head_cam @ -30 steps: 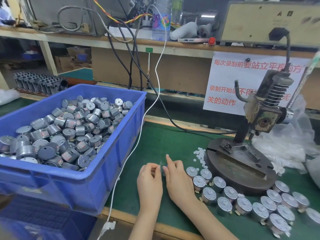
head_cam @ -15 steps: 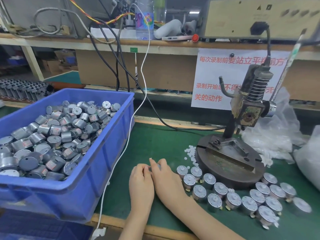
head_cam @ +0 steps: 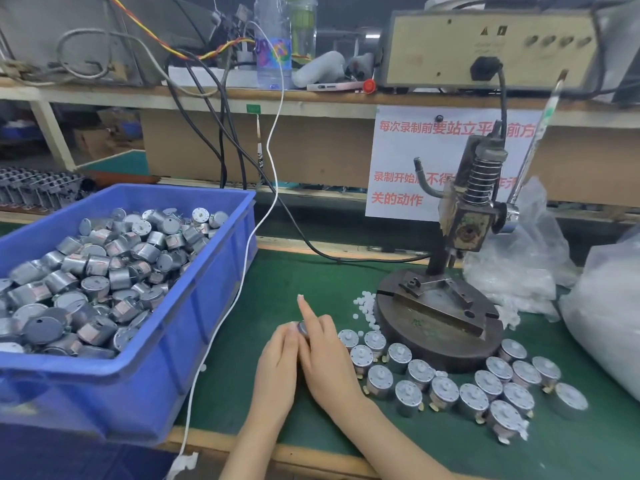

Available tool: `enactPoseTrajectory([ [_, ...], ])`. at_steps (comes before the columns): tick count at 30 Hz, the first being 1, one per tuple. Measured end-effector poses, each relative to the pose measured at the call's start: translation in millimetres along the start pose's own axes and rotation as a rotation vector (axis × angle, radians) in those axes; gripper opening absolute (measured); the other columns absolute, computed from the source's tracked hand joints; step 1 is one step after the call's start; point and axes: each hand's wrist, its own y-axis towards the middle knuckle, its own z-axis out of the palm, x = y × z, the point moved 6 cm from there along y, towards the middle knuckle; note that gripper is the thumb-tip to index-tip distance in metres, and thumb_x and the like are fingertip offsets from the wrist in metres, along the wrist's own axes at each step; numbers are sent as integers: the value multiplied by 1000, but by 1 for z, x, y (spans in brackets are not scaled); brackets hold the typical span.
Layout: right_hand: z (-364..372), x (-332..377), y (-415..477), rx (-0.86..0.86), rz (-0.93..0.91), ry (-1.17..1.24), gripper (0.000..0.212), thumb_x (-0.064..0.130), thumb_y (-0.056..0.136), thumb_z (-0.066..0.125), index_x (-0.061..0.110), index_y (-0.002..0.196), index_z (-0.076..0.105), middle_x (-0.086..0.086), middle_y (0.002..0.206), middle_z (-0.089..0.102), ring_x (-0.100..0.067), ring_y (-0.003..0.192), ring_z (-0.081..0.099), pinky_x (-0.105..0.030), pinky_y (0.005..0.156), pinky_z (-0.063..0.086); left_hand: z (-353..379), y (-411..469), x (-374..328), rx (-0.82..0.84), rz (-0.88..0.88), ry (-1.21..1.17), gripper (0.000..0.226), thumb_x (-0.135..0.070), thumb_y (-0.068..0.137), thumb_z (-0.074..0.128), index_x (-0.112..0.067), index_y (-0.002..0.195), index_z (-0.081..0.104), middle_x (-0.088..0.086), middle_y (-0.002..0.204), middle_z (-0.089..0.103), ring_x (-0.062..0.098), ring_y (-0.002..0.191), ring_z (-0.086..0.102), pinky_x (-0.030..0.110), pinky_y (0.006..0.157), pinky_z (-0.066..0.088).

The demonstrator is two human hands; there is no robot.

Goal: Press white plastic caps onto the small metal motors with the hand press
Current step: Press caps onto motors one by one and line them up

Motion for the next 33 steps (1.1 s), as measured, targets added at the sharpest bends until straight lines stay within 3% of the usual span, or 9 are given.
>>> enactPoseTrajectory([
  [5, 0, 4, -1, -1, -67, -39, 43, 41, 100, 29, 37, 142, 30, 3, 109, 43, -20, 94, 56, -35, 76, 45, -3, 3, 4, -30, -75, -98, 33, -27, 100, 33, -20, 99, 65, -10, 92, 67, 3, 89, 60, 9, 74, 43],
  [9, -4, 4, -3, -21, -47, 38, 34, 40, 99, 31, 24, 125, 47, 4, 119, 53, -18, 106, 54, -32, 84, 40, -4, 4, -2, 19, -60, -163, 24, -14, 95, 45, -7, 81, 64, -3, 69, 62, 9, 68, 54, 16, 61, 42],
  [12, -7, 6, -8, -26, -61, 57, 36, 39, 100, 30, 23, 128, 44, 5, 126, 54, -15, 114, 51, -31, 92, 39, -4, 3, -2, 23, -60, -152, 25, -10, 95, 44, -9, 81, 64, -7, 67, 67, 0, 61, 58, 8, 56, 42],
  [15, -10, 15, -15, -21, -139, 21, 42, 38, 99, 31, 24, 137, 38, 3, 132, 50, -13, 118, 48, -32, 94, 39, -9, 5, 1, -59, -89, -150, 25, -11, 95, 45, -13, 82, 66, -4, 74, 70, 4, 71, 63, 13, 63, 46],
  [18, -13, 19, -17, -26, -175, 40, 42, 34, 95, 39, 23, 135, 42, 3, 126, 51, -13, 112, 50, -31, 89, 42, -15, 4, 0, -124, -73, -127, 22, -11, 92, 49, -16, 79, 65, -8, 71, 69, 1, 66, 62, 21, 63, 44],
  [23, -16, 18, -19, 18, -239, -56, 44, 29, 86, 49, 19, 128, 45, 2, 115, 51, -15, 104, 49, -29, 81, 42, -17, 3, 2, -169, -40, -114, 18, -8, 89, 52, -12, 77, 64, -12, 62, 66, -4, 55, 59, 8, 51, 44],
  [25, -15, 16, -18, 63, -231, -79, 42, 27, 86, 51, 17, 126, 46, -1, 114, 50, -17, 106, 47, -30, 83, 41, -16, 3, 3, -168, -29, -85, 16, -9, 89, 54, -12, 77, 63, -11, 60, 65, -3, 54, 58, 11, 53, 45],
  [28, -21, 12, -11, 75, -179, -91, 35, 26, 85, 56, 12, 118, 52, -5, 111, 52, -21, 106, 47, -29, 85, 37, -12, 3, 2, -151, -7, -65, 24, -16, 93, 50, -12, 73, 64, -3, 60, 62, 6, 58, 56, 25, 59, 42],
  [33, -69, -2, 3, -52, -108, -15, 27, 25, 82, 66, 16, 107, 58, 3, 100, 62, -19, 97, 51, -32, 91, 39, -10, 5, 4, -143, -8, -105, 45, -26, 101, 31, -6, 76, 63, 6, 54, 43, 19, 55, 39, 31, 59, 32],
])
